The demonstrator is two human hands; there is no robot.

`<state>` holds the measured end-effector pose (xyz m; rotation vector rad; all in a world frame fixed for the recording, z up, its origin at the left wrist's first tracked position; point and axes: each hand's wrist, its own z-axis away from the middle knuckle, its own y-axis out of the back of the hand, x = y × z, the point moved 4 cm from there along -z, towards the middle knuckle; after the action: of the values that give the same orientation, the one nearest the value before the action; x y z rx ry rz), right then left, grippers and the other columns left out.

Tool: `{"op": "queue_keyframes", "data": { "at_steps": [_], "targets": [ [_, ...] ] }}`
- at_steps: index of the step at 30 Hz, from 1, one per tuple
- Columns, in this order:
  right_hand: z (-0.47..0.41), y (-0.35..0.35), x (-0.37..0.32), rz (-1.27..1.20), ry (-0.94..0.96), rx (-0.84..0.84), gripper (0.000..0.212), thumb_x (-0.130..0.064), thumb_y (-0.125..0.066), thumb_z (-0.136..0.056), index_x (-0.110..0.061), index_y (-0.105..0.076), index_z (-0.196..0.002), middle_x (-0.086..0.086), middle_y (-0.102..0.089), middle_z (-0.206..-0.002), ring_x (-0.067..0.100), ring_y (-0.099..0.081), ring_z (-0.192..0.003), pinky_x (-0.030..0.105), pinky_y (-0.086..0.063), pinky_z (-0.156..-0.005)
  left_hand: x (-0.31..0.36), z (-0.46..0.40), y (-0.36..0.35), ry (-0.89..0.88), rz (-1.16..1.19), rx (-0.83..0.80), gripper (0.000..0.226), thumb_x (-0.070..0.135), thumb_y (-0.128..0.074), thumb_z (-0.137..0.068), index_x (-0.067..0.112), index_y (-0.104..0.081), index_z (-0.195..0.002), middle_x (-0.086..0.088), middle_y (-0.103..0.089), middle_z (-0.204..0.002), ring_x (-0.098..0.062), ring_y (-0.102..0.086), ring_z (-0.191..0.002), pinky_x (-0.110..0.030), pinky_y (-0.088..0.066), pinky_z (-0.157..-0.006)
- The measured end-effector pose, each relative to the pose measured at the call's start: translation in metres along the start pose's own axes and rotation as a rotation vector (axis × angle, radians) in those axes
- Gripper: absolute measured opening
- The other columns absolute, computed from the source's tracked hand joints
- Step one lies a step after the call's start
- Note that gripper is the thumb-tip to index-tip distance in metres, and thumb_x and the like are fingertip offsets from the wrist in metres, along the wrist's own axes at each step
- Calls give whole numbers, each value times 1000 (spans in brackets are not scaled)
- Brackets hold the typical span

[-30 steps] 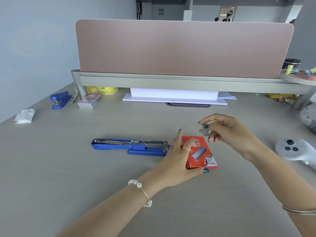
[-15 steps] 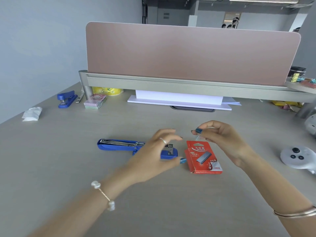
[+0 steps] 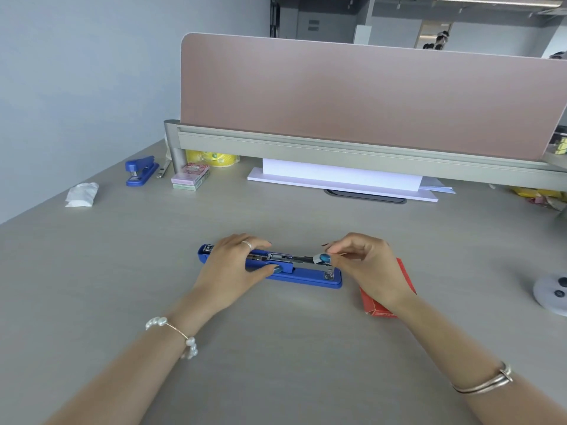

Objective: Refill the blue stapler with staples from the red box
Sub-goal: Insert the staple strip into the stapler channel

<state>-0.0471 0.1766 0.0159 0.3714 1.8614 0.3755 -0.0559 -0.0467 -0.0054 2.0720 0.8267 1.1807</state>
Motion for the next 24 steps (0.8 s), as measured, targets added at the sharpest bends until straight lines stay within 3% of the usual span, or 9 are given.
{"op": "queue_keyframes", "data": {
  "at_steps": [3,8,11,17,21,24],
  "targets": [
    [1,1,3,-20,-7,19,10,-2,-70,-74,-12,-70,-73,0,-74,-86,8,-70,-80,16,-55,-71,-3,1,0,12,33,-11,45,55,-57,-66,22,-68,-94,3,-69,-90,-19,-59,-88,-33,-43,-84],
    [3,0,0,42,12,-11,10,0,-69,-74,-10,-71,-74,-7,-72,-82,1,-66,-75,6,-49,-65,-4,1,-1,25,45,-5,31,38,-69,-70,20,-69,-96,2,-69,-91,-20,-58,-88,-34,-43,-84],
    [6,-2,-3,152,87,-15,14,-2,-70,-74,-15,-73,-78,-13,-69,-80,-5,-63,-76,4,-46,-70,-5,1,-1,18,55,10,27,31,-74,-72,20,-68,-96,2,-69,-91,-20,-58,-88,-35,-44,-84],
    [7,-5,1,279,190,-74,13,-4,-71,-73,-15,-74,-79,-7,-70,-84,3,-59,-91,7,-45,-74,-7,2,-2,18,71,14,36,42,-67,-69,21,-68,-98,3,-68,-91,-19,-58,-89,-36,-46,-85],
    [6,-6,2,293,226,-63,12,-2,-70,-72,-13,-74,-76,-3,-70,-82,5,-61,-86,8,-48,-72,-9,1,-3,39,121,34,47,31,-76,-70,25,-61,-114,7,-62,-97,-12,-59,-94,-32,-48,-87],
    [5,-6,2,297,224,-76,12,-5,-71,-72,-15,-74,-77,-1,-71,-84,9,-62,-85,16,-52,-73,-13,1,2,65,138,66,60,33,-76,-69,30,-52,-123,9,-58,-105,-7,-56,-96,-21,-46,-84]
  ]
}}
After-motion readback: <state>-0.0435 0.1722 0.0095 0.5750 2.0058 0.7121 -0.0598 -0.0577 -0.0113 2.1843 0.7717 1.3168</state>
